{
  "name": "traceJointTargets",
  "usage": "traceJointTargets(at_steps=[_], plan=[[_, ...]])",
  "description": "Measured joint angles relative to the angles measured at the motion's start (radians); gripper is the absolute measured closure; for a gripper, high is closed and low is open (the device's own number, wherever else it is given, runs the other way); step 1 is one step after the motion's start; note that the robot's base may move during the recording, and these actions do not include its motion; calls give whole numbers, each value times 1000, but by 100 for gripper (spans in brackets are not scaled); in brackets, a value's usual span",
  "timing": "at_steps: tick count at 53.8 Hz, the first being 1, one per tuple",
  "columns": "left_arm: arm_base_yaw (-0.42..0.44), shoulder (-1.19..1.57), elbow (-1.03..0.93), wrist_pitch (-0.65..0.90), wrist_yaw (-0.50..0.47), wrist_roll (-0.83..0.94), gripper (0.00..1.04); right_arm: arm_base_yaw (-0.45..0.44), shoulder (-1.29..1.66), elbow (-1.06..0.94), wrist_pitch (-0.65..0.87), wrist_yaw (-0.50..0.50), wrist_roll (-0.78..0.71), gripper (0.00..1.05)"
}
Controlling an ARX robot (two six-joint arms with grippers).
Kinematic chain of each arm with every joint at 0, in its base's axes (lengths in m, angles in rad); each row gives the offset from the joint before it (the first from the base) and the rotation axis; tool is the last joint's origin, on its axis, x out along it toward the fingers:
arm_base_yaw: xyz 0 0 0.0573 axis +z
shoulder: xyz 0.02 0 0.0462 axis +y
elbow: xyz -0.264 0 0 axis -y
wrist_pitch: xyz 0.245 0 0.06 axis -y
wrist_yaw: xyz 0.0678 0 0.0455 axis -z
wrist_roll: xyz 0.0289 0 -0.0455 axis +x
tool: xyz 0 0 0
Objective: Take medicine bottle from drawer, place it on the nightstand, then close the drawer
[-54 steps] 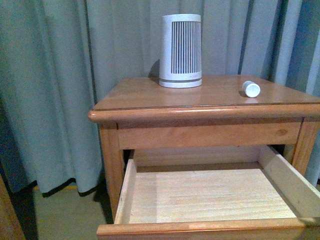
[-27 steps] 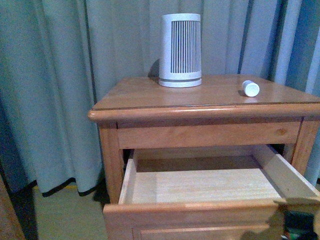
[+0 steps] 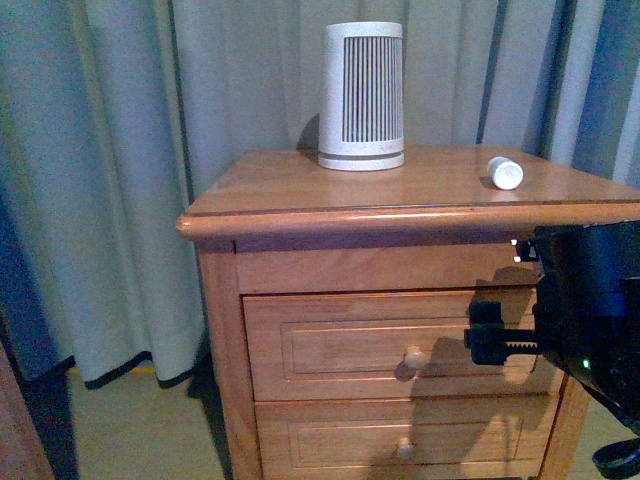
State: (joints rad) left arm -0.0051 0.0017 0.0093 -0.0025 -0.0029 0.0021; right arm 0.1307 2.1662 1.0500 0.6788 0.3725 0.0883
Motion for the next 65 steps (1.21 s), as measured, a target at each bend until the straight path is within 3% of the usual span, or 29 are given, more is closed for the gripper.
traceJointTargets(at_steps=[10,22,30,42,50,54,59,65], plan=[[0,0,0,0,0,0,7,11,-51,-42,-31,-17,48,7],[0,0,0,0,0,0,7,38,-344,-314,-89,-6,133,7],[0,0,0,0,0,0,7,-2,-674,-531,-153,-13,122,7],[0,0,0,0,0,0,7,-52,-1329,-787,-418,-71,51,7],[0,0,0,0,0,0,7,-15,-1741,-884,-626,-75,35,7],[0,0,0,0,0,0,7,49,-1932,-925,-734,-3,28,7],[0,0,0,0,0,0,7,121,-2040,-974,-751,76,20,7],[0,0,0,0,0,0,7,140,-2053,-994,-752,85,19,7]])
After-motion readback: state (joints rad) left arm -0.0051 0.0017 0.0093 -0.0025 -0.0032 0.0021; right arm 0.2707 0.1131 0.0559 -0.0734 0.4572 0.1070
